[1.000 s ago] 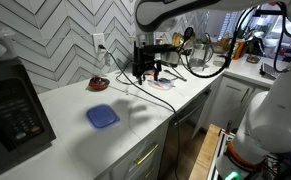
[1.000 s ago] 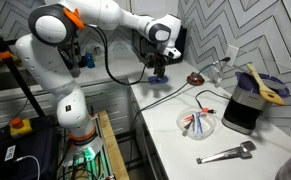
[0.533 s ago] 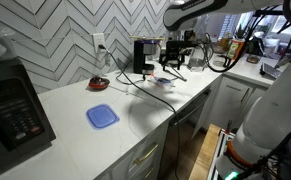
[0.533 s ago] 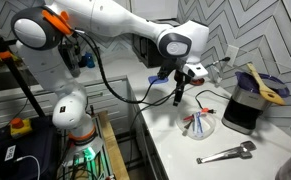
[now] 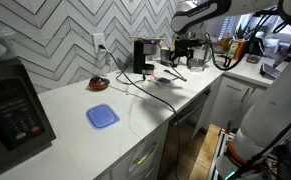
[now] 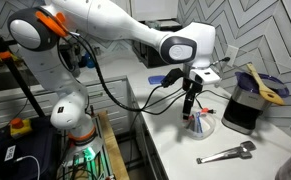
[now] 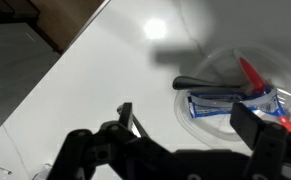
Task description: Put the tong on the blue lid on top of the coffee marker
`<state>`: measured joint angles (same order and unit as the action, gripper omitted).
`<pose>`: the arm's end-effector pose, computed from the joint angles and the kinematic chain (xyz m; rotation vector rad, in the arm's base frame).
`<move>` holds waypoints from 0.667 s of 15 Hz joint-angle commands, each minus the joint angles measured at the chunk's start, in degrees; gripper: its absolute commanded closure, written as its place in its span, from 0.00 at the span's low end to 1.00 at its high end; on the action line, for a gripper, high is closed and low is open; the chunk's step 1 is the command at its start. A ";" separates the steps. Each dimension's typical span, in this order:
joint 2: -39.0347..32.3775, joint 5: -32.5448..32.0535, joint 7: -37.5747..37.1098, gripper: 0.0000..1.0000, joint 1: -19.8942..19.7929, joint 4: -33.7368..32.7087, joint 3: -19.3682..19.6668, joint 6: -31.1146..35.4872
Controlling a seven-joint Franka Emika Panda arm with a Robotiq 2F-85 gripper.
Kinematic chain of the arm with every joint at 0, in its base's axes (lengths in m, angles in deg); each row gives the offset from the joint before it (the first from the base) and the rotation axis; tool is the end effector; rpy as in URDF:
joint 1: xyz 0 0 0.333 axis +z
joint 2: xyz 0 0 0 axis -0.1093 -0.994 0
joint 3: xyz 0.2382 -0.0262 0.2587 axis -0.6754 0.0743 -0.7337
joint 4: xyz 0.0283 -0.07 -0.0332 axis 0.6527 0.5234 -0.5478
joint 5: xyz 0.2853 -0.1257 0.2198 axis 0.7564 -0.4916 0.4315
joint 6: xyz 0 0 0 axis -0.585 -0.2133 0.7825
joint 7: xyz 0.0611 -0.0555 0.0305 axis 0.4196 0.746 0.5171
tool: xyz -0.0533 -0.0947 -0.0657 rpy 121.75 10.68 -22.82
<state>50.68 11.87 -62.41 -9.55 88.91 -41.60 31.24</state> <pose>0.4317 -0.2520 0.5077 2.7145 -1.2620 -0.0076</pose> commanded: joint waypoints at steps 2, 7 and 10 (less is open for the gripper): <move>-0.04 0.00 0.03 0.00 0.15 -0.12 0.07 -0.11; -6.36 1.05 23.47 0.00 2.28 -5.22 8.20 -0.41; -14.31 2.74 36.55 0.00 -3.04 -12.12 9.83 -4.40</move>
<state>44.93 12.34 -37.09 -9.30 84.45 -34.15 30.65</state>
